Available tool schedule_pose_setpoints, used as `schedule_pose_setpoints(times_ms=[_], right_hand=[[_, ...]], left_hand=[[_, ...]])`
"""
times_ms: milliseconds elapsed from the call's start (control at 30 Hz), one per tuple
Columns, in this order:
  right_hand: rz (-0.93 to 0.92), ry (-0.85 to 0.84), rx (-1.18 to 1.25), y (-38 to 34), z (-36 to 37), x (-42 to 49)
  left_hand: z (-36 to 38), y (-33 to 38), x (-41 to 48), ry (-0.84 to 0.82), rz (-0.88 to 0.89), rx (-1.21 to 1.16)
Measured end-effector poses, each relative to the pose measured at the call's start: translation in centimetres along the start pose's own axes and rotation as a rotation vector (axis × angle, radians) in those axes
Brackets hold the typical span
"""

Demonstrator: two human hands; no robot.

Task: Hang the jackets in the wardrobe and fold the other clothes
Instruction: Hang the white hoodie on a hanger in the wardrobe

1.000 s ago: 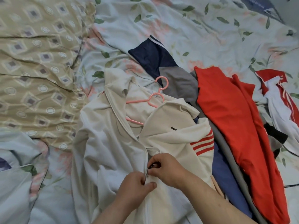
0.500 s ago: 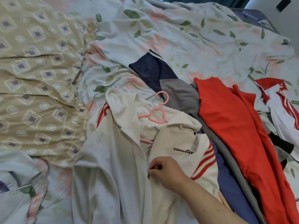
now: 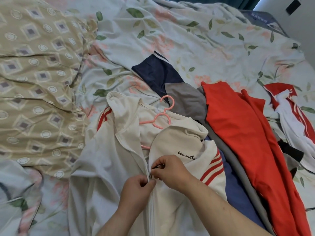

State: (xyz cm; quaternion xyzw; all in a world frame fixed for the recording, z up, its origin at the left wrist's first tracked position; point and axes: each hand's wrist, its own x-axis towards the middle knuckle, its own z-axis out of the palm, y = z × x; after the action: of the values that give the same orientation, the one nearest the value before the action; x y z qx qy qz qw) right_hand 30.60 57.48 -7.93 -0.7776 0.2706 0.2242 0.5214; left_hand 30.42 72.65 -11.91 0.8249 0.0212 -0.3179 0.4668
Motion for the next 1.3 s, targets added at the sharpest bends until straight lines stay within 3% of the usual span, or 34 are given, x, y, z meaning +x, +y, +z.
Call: schedule_pose_setpoints(times_ms=[200, 333, 467, 567, 733, 833, 1000, 1067, 1167, 1233, 1300], right_hand=[[-0.014, 0.170, -0.025, -0.2, -0.1, 1.3], [-0.036, 0.269, -0.051, -0.9, -0.9, 3.2], [-0.029, 0.290, -0.090, 0.1, -0.4, 4.0], [-0.007, 0.278, -0.061, 1.0, 0.2, 3.8], [-0.008, 0.255, -0.006, 0.8, -0.5, 3.8], [-0.011, 0.233, 0.023, 0.6, -0.7, 3.8], [-0.059, 0.222, -0.146, 0.6, -1.2, 3.8], [-0.133, 0.359, -0.129, 0.2, -1.9, 3.9], [-0.249, 0.565, -0.269, -0.1, -4.0, 5.2], [-0.162, 0.449, -0.441, -0.4, -5.2, 6.4], [-0.008, 0.266, -0.601, -0.5, -5.3, 7.1]], left_hand=[[-0.2, -0.9, -1.0, -0.116, -0.078, -0.037], [-0.4, -3.1, -2.7, -0.262, -0.175, 0.150], [0.4, -5.3, -2.7, -0.455, -0.399, 0.325], [0.4, -5.3, -1.6, -0.484, -0.331, 0.343], [-0.1, -0.5, 0.7, 0.028, -0.086, 0.139], [0.2, 1.6, 3.6, 0.048, -0.008, 0.110], [-0.2, 1.9, 5.5, -0.039, 0.025, 0.387], [-1.3, 3.1, 6.1, -0.048, 0.119, 0.567], [-4.9, 5.9, 8.8, 0.170, 0.366, 0.598], [-8.1, 7.1, 11.6, 0.274, 0.413, 0.621], [-10.4, 7.3, 14.2, 0.186, 0.317, 0.747]])
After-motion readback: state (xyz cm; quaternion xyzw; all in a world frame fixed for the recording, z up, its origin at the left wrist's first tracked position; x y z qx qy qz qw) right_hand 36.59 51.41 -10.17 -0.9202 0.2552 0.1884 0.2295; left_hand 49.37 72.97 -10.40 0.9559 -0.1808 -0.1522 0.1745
